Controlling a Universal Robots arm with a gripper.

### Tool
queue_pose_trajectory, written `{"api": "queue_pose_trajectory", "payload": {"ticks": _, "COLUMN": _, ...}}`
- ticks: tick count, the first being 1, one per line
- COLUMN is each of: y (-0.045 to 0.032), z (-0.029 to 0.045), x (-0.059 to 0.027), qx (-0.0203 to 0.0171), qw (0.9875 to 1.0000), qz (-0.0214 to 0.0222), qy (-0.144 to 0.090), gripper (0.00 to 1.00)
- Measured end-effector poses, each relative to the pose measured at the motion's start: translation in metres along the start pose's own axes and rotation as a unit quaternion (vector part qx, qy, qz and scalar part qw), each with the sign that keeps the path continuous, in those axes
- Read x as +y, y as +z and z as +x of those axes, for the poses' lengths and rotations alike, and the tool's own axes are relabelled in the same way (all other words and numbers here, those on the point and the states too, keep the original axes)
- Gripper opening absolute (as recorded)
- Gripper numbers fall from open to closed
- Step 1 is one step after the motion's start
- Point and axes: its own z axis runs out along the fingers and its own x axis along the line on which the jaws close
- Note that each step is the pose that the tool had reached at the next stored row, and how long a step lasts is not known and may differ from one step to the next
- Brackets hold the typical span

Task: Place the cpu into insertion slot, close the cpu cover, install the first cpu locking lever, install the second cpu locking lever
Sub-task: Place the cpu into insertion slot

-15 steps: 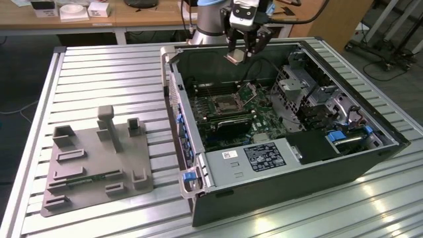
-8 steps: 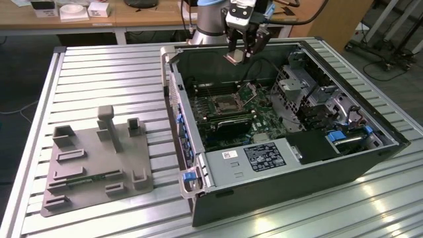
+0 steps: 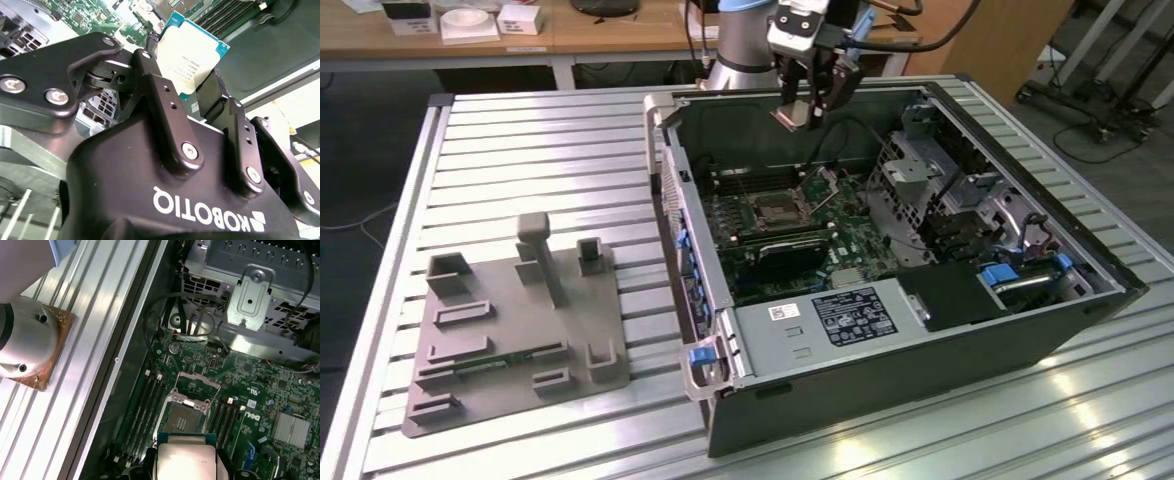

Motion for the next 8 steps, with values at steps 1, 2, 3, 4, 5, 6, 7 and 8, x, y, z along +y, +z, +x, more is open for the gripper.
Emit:
{"api": "queue_pose_trajectory", "payload": {"ticks": 1, "y": 0.0, "z": 0.0001, "x": -0.0002, "qx": -0.0004, "qw": 1.0, "qz": -0.0001, "qy": 0.004, "gripper": 0.55}}
{"api": "queue_pose_trajectory", "payload": {"ticks": 2, "y": 0.0001, "z": 0.0002, "x": -0.0006, "qx": -0.0007, "qw": 1.0, "qz": -0.0001, "qy": 0.008, "gripper": 0.55}}
{"api": "queue_pose_trajectory", "payload": {"ticks": 3, "y": 0.0, "z": 0.0003, "x": -0.0009, "qx": -0.0011, "qw": 0.9999, "qz": -0.0002, "qy": 0.012, "gripper": 0.55}}
{"api": "queue_pose_trajectory", "payload": {"ticks": 4, "y": 0.0001, "z": 0.0004, "x": -0.0012, "qx": -0.0015, "qw": 0.9999, "qz": -0.0003, "qy": 0.016, "gripper": 0.55}}
{"api": "queue_pose_trajectory", "payload": {"ticks": 5, "y": 0.0001, "z": 0.0005, "x": -0.0014, "qx": -0.0018, "qw": 0.9998, "qz": -0.0004, "qy": 0.02, "gripper": 0.55}}
{"api": "queue_pose_trajectory", "payload": {"ticks": 6, "y": 0.0002, "z": 0.0006, "x": -0.0016, "qx": -0.0022, "qw": 0.9997, "qz": -0.0004, "qy": 0.024, "gripper": 0.55}}
{"api": "queue_pose_trajectory", "payload": {"ticks": 7, "y": 0.0002, "z": 0.0006, "x": -0.0019, "qx": -0.0025, "qw": 0.9996, "qz": -0.0005, "qy": 0.028, "gripper": 0.55}}
{"api": "queue_pose_trajectory", "payload": {"ticks": 8, "y": 0.0002, "z": 0.0007, "x": -0.0022, "qx": -0.0029, "qw": 0.9995, "qz": -0.0006, "qy": 0.032, "gripper": 0.55}}
